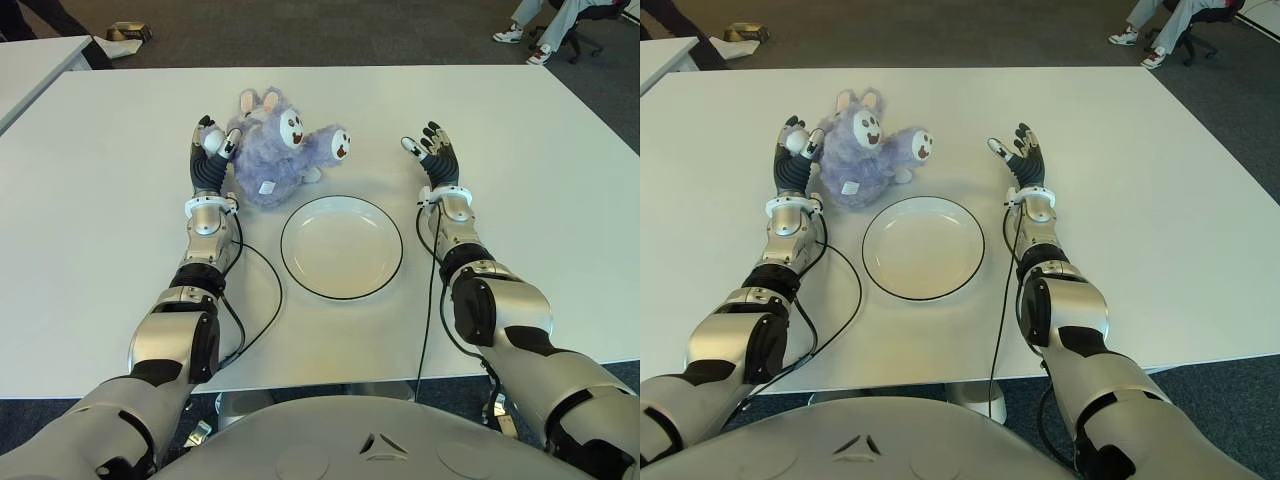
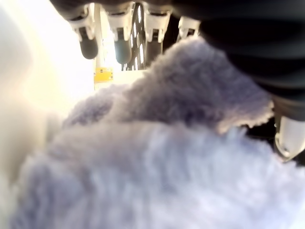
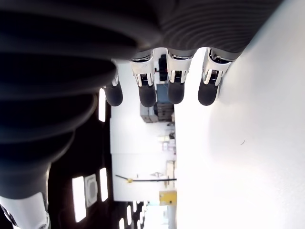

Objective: Put the doll into the plate.

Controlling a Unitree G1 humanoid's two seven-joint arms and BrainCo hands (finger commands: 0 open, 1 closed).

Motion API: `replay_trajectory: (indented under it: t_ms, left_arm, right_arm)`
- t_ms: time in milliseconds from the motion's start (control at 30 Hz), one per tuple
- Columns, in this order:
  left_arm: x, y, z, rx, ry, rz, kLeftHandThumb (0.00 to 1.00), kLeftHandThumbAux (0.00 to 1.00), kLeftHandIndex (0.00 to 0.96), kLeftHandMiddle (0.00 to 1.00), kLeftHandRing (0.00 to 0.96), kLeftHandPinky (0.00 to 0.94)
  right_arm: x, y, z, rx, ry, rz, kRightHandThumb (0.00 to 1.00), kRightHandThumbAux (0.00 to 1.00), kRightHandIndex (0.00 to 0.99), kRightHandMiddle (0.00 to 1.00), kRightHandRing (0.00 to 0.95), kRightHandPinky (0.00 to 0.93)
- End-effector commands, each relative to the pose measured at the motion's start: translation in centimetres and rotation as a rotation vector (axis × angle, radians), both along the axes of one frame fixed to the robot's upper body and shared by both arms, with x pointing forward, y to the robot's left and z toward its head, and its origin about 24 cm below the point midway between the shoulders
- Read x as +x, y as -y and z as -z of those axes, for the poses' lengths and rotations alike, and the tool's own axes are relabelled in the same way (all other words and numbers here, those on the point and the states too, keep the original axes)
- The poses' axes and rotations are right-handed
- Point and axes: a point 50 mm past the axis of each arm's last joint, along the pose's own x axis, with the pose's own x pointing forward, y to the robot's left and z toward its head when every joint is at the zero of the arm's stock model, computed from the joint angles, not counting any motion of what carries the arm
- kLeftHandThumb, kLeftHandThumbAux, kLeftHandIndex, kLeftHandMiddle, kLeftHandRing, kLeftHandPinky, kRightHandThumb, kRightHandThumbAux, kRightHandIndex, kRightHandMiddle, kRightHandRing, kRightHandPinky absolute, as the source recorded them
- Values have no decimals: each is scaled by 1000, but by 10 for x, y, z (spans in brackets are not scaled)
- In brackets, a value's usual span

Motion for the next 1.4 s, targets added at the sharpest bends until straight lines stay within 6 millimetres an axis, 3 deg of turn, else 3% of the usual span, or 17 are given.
replay_trajectory:
  t_ms: [33,1400]
  left_arm:
    - [-31,5,47,-21,-174,4,0,472,0,97,84,50]
    - [-35,7,49,-6,-171,5,0,473,0,87,71,34]
  right_arm:
    - [-21,-3,41,29,-171,5,38,677,23,30,26,33]
    - [-24,-1,43,30,-169,4,48,690,19,31,29,40]
